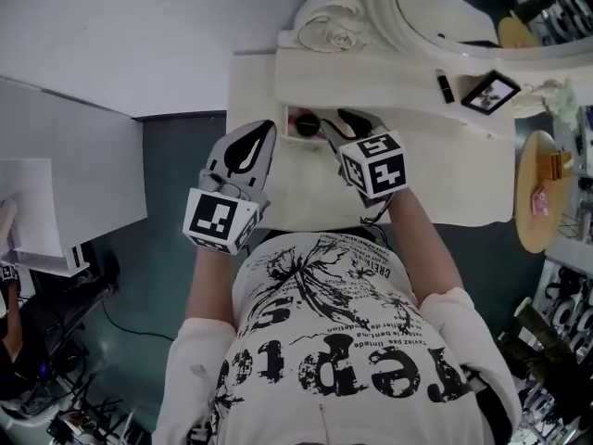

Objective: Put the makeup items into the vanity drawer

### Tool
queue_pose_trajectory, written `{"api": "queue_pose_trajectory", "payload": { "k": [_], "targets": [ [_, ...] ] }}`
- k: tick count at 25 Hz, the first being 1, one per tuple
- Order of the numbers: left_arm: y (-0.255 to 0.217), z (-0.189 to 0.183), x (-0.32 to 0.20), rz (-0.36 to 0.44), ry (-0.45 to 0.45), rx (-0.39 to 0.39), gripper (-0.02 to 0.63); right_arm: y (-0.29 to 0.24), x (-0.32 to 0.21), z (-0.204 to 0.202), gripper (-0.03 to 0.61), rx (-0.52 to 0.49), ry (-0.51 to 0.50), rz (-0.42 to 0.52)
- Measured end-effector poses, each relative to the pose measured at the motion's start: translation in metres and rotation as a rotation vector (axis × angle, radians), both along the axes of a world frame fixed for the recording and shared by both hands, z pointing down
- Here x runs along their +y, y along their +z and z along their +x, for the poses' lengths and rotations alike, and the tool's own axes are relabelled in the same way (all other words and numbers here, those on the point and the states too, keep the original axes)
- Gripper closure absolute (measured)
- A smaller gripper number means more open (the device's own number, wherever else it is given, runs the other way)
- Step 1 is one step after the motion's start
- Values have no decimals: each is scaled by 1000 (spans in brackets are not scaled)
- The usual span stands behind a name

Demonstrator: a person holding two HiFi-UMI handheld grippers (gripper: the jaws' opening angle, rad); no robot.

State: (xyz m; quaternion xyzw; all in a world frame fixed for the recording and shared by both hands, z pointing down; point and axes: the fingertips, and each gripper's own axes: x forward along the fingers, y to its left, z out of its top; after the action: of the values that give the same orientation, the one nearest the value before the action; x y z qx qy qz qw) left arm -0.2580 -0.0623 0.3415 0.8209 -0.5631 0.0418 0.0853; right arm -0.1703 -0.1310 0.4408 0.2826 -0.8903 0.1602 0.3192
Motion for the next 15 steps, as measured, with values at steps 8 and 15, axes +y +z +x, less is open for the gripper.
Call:
{"api": "queue_pose_trajectory", "payload": {
  "k": [8,15],
  "targets": [
    [-36,34,-21,41,40,-34,600,-85,-19,43,563,-165,86,254],
    [-66,62,-30,79,57,-67,600,-144,-19,82,565,-352,98,394]
  ]
}}
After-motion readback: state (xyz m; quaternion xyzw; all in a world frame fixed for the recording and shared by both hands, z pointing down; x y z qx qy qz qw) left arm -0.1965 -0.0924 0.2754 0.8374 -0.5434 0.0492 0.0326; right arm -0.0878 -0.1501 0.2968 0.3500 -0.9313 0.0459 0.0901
